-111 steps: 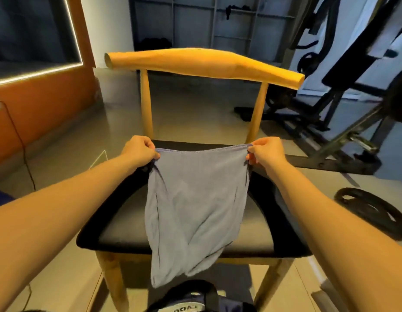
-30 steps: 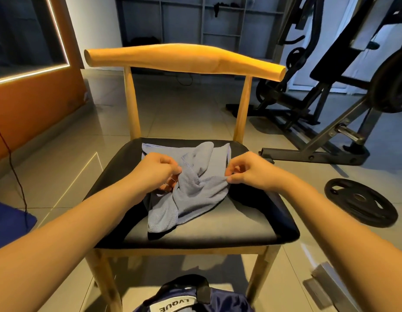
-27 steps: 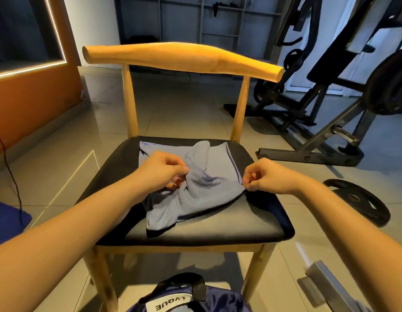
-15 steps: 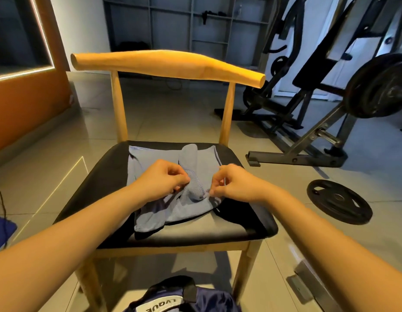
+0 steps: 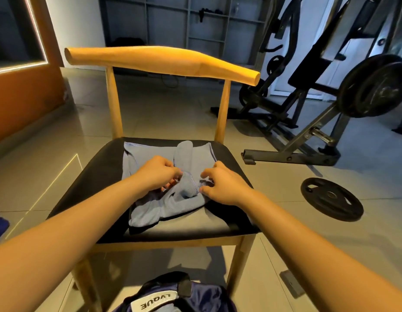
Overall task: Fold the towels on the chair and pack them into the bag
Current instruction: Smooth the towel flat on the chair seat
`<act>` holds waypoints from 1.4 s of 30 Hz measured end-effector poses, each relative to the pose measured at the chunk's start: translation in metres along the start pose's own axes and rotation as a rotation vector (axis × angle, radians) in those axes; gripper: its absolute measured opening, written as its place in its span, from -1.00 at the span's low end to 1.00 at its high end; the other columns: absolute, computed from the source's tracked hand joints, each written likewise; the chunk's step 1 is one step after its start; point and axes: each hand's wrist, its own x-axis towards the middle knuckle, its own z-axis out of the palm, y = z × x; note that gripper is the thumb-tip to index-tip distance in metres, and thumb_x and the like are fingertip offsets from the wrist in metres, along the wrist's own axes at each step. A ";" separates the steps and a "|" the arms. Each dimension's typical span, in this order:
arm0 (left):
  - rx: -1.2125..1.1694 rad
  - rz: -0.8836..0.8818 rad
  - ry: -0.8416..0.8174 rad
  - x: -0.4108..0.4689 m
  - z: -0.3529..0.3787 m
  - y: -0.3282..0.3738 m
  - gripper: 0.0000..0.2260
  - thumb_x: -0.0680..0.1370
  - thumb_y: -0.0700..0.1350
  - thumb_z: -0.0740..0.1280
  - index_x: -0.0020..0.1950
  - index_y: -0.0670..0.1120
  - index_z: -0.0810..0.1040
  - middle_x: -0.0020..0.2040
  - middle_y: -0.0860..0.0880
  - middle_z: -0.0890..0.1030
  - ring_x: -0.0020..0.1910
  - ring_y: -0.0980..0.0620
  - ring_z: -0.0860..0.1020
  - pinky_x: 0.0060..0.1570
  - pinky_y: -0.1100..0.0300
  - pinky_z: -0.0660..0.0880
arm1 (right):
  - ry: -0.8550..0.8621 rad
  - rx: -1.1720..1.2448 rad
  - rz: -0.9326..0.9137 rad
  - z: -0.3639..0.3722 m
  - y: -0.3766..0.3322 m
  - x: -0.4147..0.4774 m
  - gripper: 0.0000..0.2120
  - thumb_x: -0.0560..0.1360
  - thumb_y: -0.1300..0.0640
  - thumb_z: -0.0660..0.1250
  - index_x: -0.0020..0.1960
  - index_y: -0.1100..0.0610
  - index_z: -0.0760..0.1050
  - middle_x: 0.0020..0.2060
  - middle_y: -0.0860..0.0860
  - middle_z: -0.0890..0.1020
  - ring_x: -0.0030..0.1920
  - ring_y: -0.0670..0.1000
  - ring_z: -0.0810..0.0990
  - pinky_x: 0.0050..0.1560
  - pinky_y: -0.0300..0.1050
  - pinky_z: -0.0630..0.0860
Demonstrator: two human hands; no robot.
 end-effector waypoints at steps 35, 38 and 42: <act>0.343 -0.054 0.120 0.086 0.034 0.056 -0.54 0.55 0.31 0.33 -0.02 -0.12 0.49 -0.20 -0.09 0.56 -0.25 -0.02 0.51 -0.14 0.12 0.51 | -0.237 0.514 0.435 -0.035 0.022 -0.053 -0.76 0.56 0.05 0.44 -0.21 0.15 0.55 -0.28 0.05 0.56 -0.27 -0.04 0.51 -0.30 -0.24 0.43; 0.462 -0.029 0.122 0.098 0.046 0.063 -0.62 0.59 0.26 0.31 -0.17 -0.04 0.43 -0.17 -0.05 0.53 -0.06 -0.06 0.56 0.13 0.04 0.57 | -0.245 0.548 0.443 -0.029 0.022 -0.057 -0.74 0.57 0.02 0.43 -0.22 0.16 0.58 -0.38 -0.01 0.54 -0.35 -0.07 0.49 -0.37 -0.29 0.40; 0.421 -0.116 0.172 0.112 0.043 0.061 -0.82 0.54 -0.04 0.38 -0.15 -0.12 0.49 -0.12 -0.12 0.57 -0.12 -0.13 0.56 -0.04 0.08 0.55 | -0.274 0.583 0.421 -0.026 0.025 -0.061 -0.74 0.53 0.04 0.47 -0.21 0.21 0.64 -0.41 0.04 0.56 -0.35 0.01 0.48 -0.29 -0.16 0.45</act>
